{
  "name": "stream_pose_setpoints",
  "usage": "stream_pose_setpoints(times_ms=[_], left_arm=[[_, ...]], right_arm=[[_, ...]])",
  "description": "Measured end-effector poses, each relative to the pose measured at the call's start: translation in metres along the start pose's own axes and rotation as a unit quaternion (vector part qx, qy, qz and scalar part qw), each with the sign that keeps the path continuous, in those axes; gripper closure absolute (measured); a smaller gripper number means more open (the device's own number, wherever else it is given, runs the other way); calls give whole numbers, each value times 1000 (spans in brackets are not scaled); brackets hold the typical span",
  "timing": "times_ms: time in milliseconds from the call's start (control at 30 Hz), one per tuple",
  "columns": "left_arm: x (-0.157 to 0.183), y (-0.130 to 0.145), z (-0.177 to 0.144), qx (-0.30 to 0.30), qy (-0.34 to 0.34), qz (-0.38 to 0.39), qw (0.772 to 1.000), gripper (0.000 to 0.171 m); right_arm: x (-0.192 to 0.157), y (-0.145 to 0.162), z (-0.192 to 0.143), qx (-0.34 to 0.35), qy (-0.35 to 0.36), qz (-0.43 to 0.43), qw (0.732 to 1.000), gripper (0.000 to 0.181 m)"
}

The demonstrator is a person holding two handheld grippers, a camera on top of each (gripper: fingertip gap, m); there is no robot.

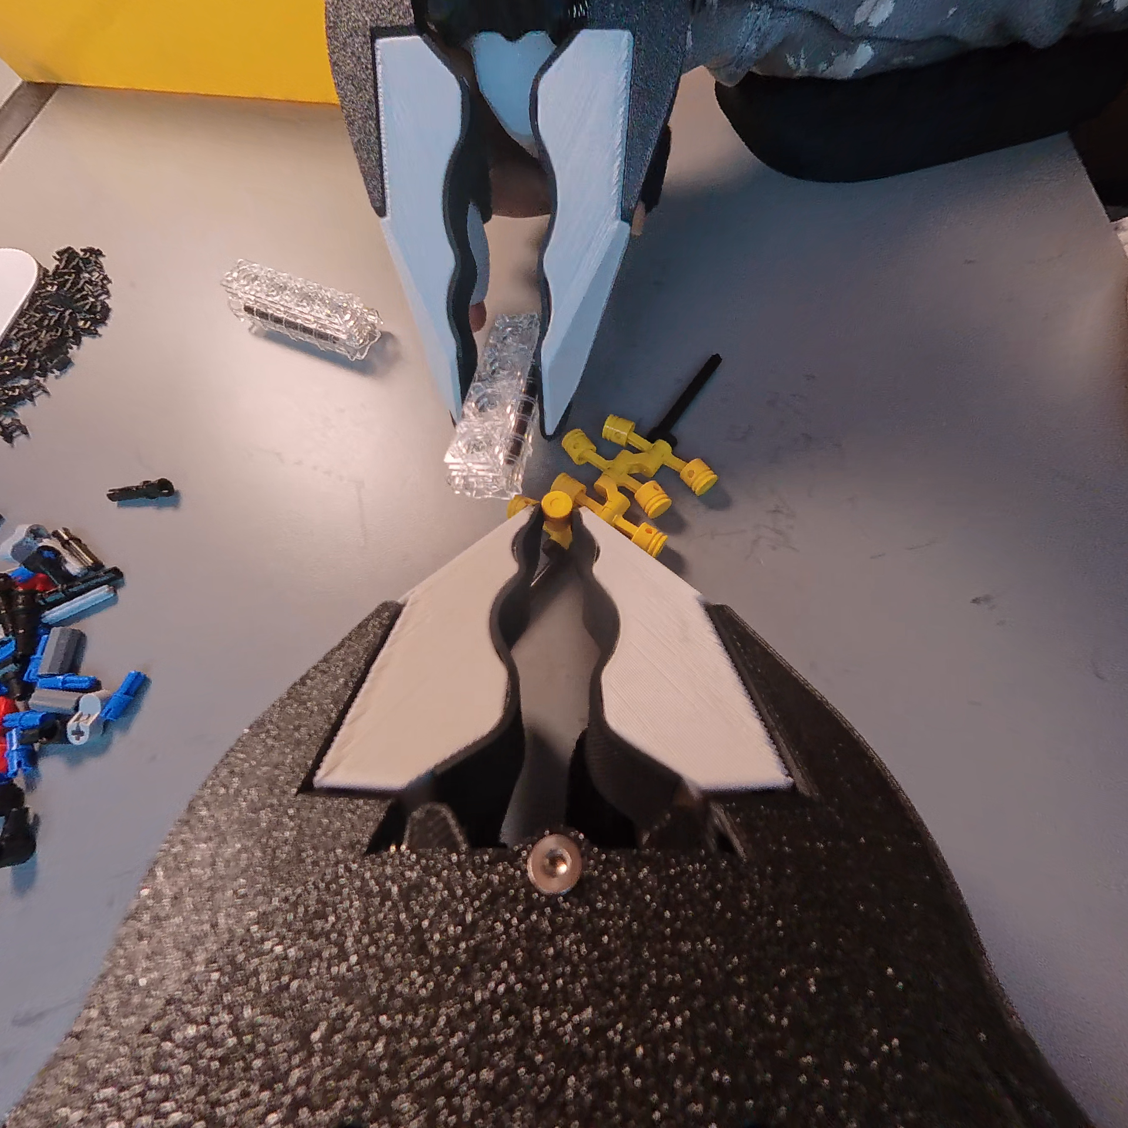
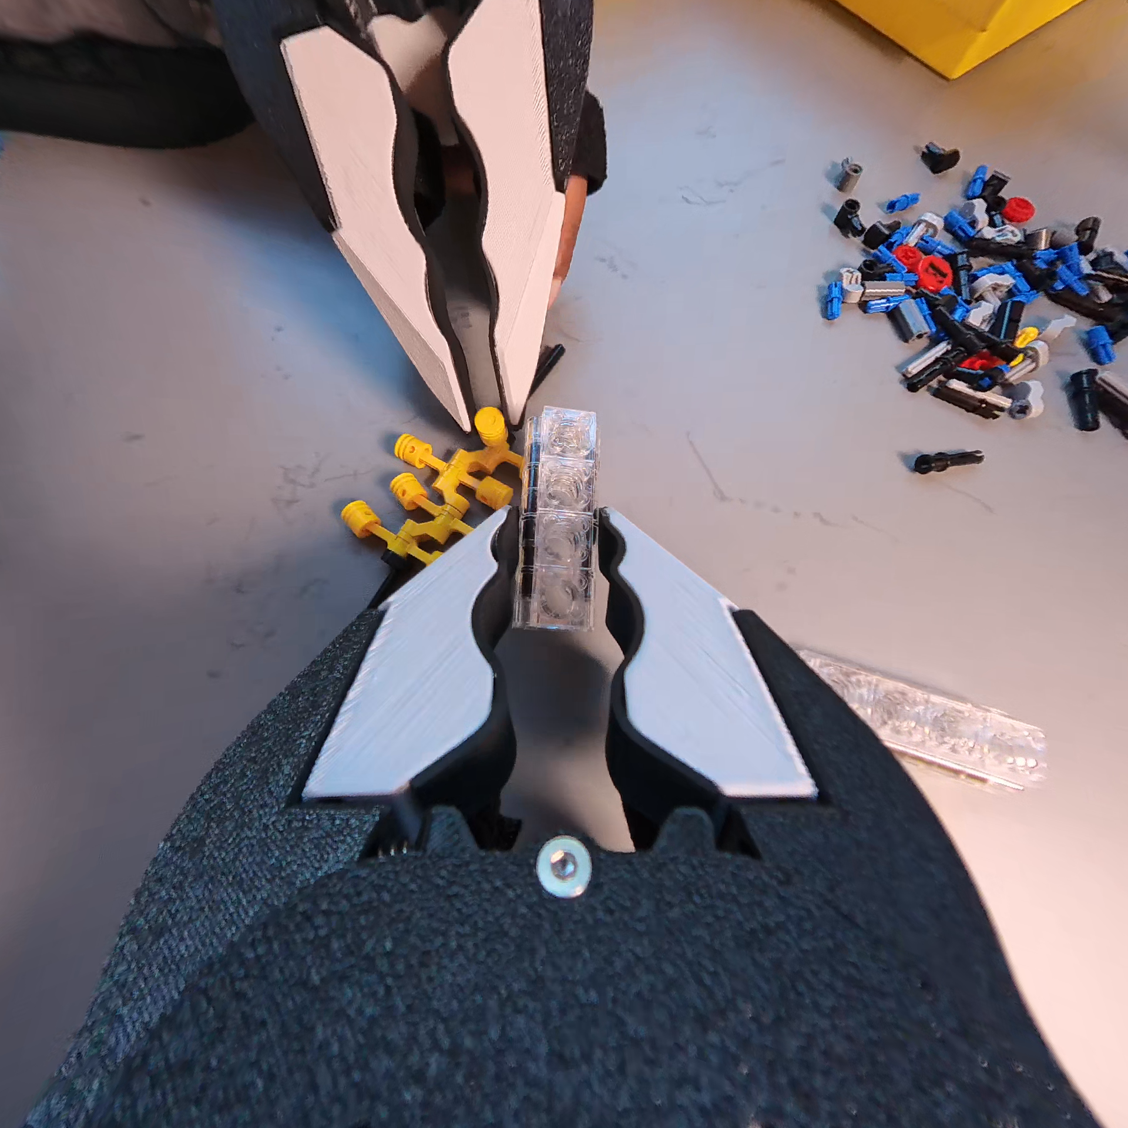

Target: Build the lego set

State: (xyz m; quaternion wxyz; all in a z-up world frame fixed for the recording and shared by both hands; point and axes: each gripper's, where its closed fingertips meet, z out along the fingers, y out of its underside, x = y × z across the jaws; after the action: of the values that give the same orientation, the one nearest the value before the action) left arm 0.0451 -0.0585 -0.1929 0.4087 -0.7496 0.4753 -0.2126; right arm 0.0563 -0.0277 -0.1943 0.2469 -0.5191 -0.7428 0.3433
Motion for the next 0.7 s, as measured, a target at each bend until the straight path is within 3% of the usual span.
stream_pose_setpoints(times_ms=[200, 700], left_arm=[[1, 5, 3, -17, 2, -1, 1000, 163], [8, 7, 10, -33, -2, 2, 999, 167]], right_arm=[[-17, -13, -8, 37, -30, 3, 999, 156], [-27, 3, 5, -63, 9, -57, 996, 156]])
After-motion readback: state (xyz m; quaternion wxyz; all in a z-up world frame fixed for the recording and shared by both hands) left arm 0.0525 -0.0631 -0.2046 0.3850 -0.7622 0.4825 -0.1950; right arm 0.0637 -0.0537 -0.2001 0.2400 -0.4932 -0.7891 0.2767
